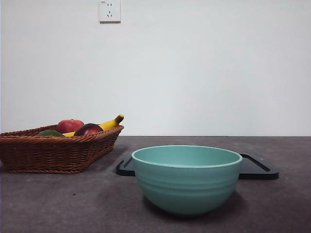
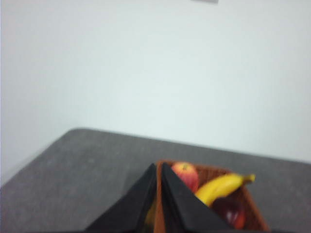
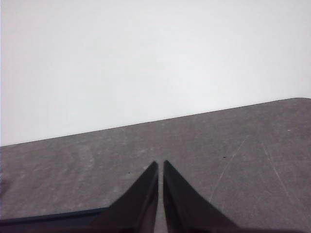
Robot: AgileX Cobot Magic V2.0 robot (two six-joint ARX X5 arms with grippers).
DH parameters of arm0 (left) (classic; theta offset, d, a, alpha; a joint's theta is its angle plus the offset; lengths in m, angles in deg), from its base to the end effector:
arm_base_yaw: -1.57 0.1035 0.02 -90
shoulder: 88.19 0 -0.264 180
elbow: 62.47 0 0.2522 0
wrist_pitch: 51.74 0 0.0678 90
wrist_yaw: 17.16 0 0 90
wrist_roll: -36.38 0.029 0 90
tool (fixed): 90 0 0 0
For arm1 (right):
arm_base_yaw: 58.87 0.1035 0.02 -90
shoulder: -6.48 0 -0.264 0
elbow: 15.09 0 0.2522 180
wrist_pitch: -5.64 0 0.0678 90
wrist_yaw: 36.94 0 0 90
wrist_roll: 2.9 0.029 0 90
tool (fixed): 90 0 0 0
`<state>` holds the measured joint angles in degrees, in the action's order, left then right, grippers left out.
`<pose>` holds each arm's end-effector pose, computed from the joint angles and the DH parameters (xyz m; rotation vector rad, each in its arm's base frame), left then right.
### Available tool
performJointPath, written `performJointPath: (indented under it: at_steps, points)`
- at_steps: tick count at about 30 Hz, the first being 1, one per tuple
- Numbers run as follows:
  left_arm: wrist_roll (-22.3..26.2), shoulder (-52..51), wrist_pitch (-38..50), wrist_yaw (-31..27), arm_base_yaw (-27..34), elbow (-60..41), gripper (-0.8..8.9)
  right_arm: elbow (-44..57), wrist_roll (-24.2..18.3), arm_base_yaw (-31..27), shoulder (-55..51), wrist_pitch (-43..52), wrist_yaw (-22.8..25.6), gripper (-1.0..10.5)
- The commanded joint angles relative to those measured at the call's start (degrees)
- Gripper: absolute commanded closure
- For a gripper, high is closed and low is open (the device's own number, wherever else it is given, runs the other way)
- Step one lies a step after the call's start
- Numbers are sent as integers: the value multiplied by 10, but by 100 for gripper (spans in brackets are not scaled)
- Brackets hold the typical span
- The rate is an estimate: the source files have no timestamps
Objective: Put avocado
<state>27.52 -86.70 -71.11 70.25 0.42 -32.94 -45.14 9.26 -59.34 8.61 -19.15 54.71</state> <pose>0.0744 -0.0002 0.2435 -0.1593 -0.1529 0.0133 0.0757 -0.0015 0.2367 0.2127 -0.0583 -0.0311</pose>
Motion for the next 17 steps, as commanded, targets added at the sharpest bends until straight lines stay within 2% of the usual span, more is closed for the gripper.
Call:
performJointPath:
  at_steps: [1, 4, 8, 10, 14, 17]
  points:
    - [-15, 21, 4, 2, 1, 45, 799, -46, 12, -1, 24, -20, -6, 937]
    - [-28, 51, -7, 2, 0, 93, 799, -97, 12, -1, 58, -42, -39, 937]
    - [-73, 104, -52, 5, -9, 160, 799, -158, 12, 0, 107, -83, -101, 937]
    - [-80, 129, -83, 26, -23, 191, 799, -189, 13, 0, 133, -124, -134, 937]
    - [-84, 177, -139, 46, -65, 247, 799, -245, 11, 5, 183, -198, -163, 937]
    - [-85, 212, -170, 64, -90, 286, 799, -277, 11, 21, 208, -213, -176, 937]
